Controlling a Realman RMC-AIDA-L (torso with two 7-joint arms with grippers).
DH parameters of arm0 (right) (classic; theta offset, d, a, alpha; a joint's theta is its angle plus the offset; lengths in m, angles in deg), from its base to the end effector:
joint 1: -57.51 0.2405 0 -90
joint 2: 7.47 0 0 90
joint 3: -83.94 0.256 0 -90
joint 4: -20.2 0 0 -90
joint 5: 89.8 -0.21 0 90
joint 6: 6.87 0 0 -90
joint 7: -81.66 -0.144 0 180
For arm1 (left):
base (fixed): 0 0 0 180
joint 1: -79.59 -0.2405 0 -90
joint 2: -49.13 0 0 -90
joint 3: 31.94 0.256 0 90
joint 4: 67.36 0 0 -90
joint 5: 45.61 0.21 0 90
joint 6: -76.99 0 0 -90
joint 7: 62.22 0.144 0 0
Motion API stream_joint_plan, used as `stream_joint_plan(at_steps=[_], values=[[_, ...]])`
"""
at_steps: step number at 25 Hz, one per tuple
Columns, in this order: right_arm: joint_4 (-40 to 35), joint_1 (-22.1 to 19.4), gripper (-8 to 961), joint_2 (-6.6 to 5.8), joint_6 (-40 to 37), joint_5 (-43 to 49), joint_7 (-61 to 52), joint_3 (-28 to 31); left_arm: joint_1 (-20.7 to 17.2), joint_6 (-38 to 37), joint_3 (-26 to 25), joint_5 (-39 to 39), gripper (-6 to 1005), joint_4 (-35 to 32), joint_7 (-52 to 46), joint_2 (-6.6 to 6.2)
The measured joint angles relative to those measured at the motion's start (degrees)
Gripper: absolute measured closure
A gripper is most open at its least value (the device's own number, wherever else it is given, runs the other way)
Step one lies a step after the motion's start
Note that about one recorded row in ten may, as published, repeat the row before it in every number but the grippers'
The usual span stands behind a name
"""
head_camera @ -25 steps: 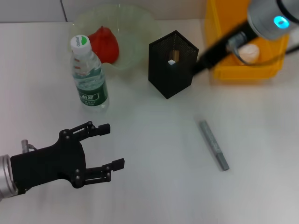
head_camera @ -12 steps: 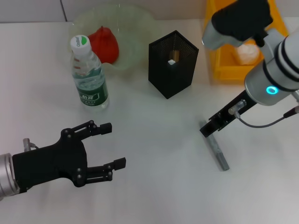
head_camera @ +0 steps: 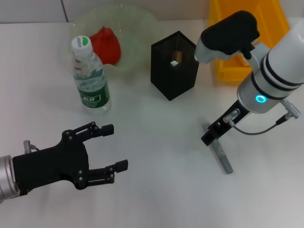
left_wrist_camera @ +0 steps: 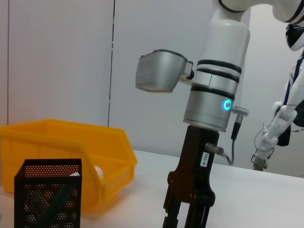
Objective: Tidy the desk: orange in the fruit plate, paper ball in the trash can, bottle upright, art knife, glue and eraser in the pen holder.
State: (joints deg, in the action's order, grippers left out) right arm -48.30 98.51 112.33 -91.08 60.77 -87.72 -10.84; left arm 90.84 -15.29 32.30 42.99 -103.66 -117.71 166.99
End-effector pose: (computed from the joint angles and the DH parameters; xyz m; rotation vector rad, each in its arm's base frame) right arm 0.1633 0.3497 -0.0580 -2.4559 1.1199 -0.6605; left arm -0.2943 0.2359 -0.0221 -2.7010 -0.3262 -0.8788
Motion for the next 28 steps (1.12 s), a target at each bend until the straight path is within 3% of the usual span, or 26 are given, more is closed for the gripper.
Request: stream_joint_plan(at_steps=[14,20,25,28], values=[[5.5,2.7,459,0.04,1.7,-0.1,0.0,-1.2,0.3,0.1,0.1,0.0,137,0.6,0.2,0.08],[6.6,2.8,698,0.07,2.4,-0.4,0.4,-1.2,0.3,0.2,0.3,0.0,137,0.6,0.3,0.16],[6.1,2.3,797,0.09,2.4,-0.9,0.8,-1.2,0.3,0.2,0.2,0.0,137,0.6,0.3,0.18],[-0.5,-0.3,805,-0.15,1.5,-0.9,0.9,-0.6,0.3,0.0,0.0,0.0,137,0.6,0.2,0.18]])
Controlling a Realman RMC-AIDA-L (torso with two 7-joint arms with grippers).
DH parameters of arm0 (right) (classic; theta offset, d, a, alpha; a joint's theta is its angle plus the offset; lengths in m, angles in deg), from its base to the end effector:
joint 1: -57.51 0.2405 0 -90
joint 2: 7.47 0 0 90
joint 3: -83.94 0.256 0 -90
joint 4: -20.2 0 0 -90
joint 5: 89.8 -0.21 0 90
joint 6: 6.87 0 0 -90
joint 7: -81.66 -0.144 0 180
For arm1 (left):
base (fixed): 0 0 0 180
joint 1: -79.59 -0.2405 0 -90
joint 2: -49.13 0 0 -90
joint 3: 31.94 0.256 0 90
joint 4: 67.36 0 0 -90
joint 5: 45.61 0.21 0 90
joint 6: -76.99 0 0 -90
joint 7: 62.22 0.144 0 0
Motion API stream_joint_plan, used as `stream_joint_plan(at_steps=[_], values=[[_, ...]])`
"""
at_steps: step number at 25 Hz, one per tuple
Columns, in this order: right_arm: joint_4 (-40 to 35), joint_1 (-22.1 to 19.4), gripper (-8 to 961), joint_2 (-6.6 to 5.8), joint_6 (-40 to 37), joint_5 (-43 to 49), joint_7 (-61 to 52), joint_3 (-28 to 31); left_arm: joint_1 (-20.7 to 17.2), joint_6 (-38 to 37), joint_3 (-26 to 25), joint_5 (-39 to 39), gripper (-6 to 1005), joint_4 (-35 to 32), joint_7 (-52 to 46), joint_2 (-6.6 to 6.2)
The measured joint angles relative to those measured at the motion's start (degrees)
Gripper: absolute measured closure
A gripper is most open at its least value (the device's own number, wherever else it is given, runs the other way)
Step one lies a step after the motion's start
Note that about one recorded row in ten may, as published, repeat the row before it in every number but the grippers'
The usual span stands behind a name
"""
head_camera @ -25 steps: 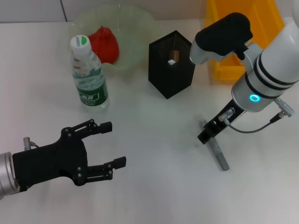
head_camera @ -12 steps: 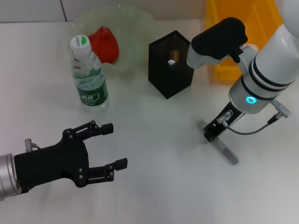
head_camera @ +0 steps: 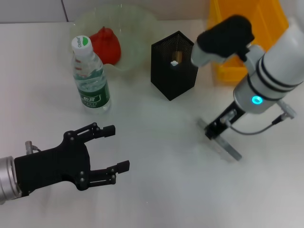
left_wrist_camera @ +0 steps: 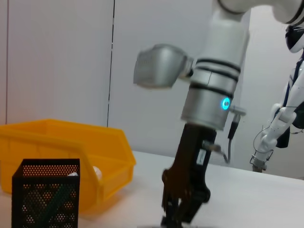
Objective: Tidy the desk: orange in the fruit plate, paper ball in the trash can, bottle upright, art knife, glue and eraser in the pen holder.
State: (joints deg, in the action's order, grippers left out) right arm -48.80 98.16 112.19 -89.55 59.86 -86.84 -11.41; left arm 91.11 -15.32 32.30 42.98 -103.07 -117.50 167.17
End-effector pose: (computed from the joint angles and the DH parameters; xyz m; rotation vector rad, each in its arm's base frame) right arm 0.1605 0.3507 -0.0597 -2.4779 1.0893 -0.6267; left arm -0.2933 0.2358 -0.0243 -2.7023 -0.3300 -0.8871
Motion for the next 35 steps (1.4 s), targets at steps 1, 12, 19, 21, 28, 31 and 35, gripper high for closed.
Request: stream_joint_plan(at_steps=[1,12,19,21,28,31,35], values=[[-2.8,-1.1,807,-0.13,-0.6,0.0,0.0,0.4,0.0,0.0,0.0,0.0,137,0.0,0.0,0.00],[-31.9,-25.0,815,-0.31,25.6,-28.7,27.6,13.8,0.0,-0.2,0.0,0.0,137,0.1,-0.1,-0.01],[-2.6,-22.4,814,-0.19,33.7,-71.6,77.5,14.1,0.1,-0.2,0.1,0.0,137,0.0,0.1,-0.01],[7.7,-19.1,821,-0.36,32.6,-81.0,88.4,14.8,0.1,-0.2,0.1,0.0,137,0.0,0.1,-0.01],[30.1,-9.7,820,-0.44,28.3,-88.7,100.6,19.1,0.1,-0.2,0.1,0.0,137,0.0,0.0,-0.01],[34.1,-8.8,820,-0.21,28.4,-89.0,105.7,19.5,0.1,-0.2,0.1,0.0,137,0.0,0.1,-0.01],[37.2,-8.1,822,-0.01,27.7,-89.2,109.9,19.0,0.3,-0.2,0.1,0.0,137,0.0,0.2,-0.01]])
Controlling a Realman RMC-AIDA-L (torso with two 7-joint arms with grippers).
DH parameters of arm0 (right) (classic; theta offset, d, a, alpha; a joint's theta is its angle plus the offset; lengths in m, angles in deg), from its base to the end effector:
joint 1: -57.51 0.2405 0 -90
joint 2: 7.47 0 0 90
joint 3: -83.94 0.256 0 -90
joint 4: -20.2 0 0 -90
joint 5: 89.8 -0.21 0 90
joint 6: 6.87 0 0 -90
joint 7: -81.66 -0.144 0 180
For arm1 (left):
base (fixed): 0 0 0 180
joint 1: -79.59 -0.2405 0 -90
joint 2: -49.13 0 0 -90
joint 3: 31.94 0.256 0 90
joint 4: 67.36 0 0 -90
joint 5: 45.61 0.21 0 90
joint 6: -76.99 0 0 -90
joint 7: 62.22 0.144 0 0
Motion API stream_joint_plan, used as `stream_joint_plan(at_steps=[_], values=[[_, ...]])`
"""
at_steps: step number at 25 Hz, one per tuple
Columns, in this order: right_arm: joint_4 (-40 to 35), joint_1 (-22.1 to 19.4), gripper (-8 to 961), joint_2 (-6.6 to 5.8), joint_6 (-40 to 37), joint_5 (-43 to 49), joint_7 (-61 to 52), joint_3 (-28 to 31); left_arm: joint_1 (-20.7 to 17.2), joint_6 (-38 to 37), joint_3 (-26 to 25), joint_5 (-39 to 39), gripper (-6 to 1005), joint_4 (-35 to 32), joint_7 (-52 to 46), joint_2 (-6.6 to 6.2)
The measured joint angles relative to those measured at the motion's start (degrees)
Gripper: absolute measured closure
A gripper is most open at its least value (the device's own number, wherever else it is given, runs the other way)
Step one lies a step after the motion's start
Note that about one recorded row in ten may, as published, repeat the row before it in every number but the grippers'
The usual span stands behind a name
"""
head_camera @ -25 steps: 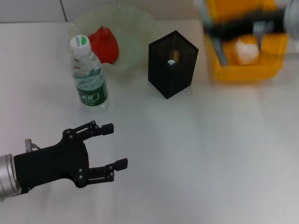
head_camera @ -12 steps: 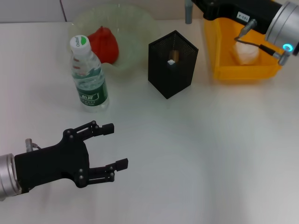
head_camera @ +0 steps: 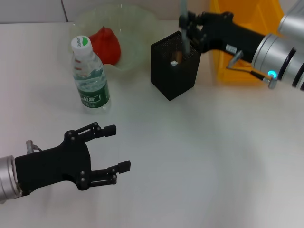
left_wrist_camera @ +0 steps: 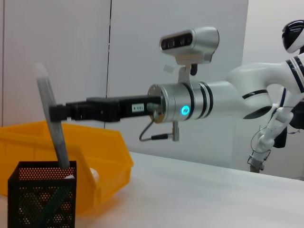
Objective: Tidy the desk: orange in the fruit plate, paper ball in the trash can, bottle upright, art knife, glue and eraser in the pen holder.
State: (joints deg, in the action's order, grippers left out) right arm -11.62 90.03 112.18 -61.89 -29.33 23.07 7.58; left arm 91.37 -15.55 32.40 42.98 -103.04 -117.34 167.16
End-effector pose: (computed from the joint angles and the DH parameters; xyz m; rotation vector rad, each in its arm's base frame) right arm 0.2063 0.3950 -0.0389 -2.3230 0.4287 0.8291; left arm -0.2918 0.2365 -0.0245 -2.7076 -0.3188 -0.8917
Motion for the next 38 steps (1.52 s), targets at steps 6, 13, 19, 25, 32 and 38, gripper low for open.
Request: stream_joint_plan(at_steps=[6,13,19,25,32,38], values=[[1.3,-1.2,766,0.02,-1.7,-0.1,1.2,0.0,0.1,0.0,0.0,0.0,137,0.0,0.0,0.00],[-2.6,-9.2,667,-0.34,-17.1,-0.1,0.9,3.0,1.3,-0.4,0.2,0.0,137,0.0,-0.5,0.26],[-9.6,-19.6,326,-2.76,-32.6,8.1,-3.6,8.4,2.5,-0.5,0.4,0.1,137,0.1,-1.3,0.25],[-9.5,-22.4,166,-3.28,-47.3,30.3,-0.5,22.2,3.8,-0.5,0.2,2.0,137,0.2,-2.2,0.16],[-8.5,-22.8,130,-1.15,-49.9,37.1,2.6,24.7,4.2,-0.5,0.6,2.2,137,0.2,-2.7,0.26],[-6.4,-22.2,130,-0.51,-49.2,37.1,4.5,24.8,4.2,-0.7,0.9,2.2,137,0.2,-2.8,0.26]])
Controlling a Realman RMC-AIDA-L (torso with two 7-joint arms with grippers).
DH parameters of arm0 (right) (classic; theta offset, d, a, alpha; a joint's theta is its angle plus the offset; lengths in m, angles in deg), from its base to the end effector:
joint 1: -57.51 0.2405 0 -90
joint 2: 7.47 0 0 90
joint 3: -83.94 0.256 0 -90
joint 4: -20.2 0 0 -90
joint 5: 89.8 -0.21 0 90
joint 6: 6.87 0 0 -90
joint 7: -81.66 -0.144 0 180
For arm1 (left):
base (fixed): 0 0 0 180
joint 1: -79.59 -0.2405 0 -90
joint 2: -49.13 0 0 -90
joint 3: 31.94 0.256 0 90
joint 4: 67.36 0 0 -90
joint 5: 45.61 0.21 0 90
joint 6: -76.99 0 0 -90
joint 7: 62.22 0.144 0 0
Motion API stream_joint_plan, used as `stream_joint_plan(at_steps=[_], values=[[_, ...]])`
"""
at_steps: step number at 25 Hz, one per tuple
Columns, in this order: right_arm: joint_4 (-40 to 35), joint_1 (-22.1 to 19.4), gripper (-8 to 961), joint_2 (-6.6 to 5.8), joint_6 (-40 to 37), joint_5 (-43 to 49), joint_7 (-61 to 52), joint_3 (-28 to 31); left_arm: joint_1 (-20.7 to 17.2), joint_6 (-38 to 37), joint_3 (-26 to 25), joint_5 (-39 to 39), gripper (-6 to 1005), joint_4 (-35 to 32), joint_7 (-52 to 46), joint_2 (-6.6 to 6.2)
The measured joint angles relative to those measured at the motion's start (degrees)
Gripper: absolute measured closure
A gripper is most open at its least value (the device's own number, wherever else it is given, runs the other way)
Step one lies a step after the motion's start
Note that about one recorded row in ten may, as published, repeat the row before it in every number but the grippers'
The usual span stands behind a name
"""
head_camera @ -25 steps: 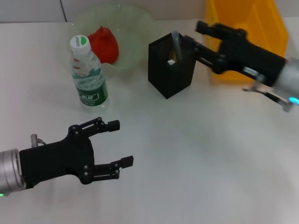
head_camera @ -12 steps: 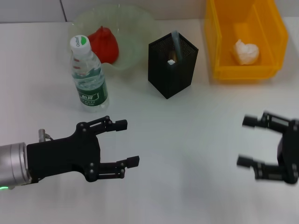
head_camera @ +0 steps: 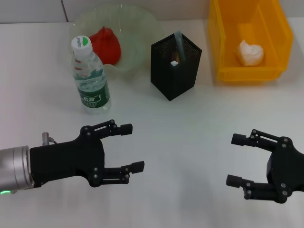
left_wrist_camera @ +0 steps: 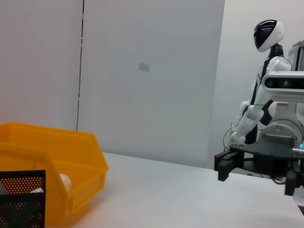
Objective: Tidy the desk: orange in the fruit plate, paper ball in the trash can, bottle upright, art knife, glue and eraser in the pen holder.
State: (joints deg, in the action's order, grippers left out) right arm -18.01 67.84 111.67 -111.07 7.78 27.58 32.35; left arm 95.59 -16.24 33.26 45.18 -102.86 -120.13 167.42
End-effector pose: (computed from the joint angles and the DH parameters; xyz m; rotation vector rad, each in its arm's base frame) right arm 0.2950 0.2157 -0.0005 -2.7011 0.2504 0.9823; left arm -0.2739 0.2505 -0.0315 -2.7984 -0.2859 -0.9062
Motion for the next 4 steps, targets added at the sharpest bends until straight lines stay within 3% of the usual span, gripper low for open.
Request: stream_joint_plan(at_steps=[4], values=[[0.8,0.5,130,0.02,1.2,-0.2,0.1,0.0,-0.1,-0.2,0.0,0.0,137,0.0,0.0,0.01]])
